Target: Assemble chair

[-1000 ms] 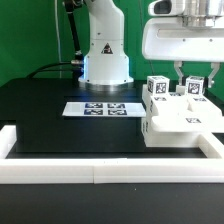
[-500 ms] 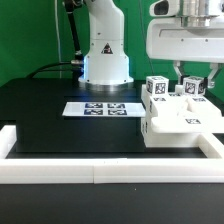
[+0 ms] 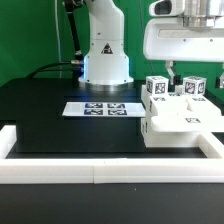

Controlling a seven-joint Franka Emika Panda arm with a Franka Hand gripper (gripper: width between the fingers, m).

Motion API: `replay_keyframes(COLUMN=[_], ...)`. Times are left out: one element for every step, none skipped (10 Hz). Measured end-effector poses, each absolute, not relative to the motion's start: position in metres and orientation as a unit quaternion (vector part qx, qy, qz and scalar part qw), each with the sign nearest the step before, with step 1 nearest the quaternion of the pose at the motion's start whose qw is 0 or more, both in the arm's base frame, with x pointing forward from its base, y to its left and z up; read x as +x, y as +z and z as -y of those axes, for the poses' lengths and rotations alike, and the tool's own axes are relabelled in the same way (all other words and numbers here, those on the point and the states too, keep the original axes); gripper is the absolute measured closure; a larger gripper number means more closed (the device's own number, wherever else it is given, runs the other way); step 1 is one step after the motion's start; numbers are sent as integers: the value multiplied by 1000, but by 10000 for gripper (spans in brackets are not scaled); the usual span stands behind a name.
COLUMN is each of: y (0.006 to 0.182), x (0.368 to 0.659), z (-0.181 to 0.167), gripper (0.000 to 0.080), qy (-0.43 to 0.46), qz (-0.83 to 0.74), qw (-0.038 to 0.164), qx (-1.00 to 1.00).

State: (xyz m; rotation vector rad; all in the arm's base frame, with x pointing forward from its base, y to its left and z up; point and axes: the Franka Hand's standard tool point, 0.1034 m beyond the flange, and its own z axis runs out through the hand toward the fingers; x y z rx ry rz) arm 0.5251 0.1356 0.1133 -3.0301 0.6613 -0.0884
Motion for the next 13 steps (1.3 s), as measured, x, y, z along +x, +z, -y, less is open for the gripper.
replay_keyframes(y=[113,113,113,113,113,113,113,113,113,113,113,113,113], x=[525,525,525,525,525,524,524,525,525,525,525,526,526], z=[-136,-136,-136,-136,-137,-136,-136,-135,-133,-133,-132,-131,-131], gripper=[151,151,151,151,151,151,151,151,151,151,151,151,268], qy=[-29,-30,-31,-31,-32,-32,-32,-32,-33,-33,-33,-33,-33], qz=[-164,-125,-93,-52,-19,10,48,85,113,128,153,152,151], qw=[18,17,15,14,13,11,10,9,8,7,5,5,5], qx=[-986,-992,-995,-998,-999,-999,-998,-996,-993,-991,-988,-988,-988])
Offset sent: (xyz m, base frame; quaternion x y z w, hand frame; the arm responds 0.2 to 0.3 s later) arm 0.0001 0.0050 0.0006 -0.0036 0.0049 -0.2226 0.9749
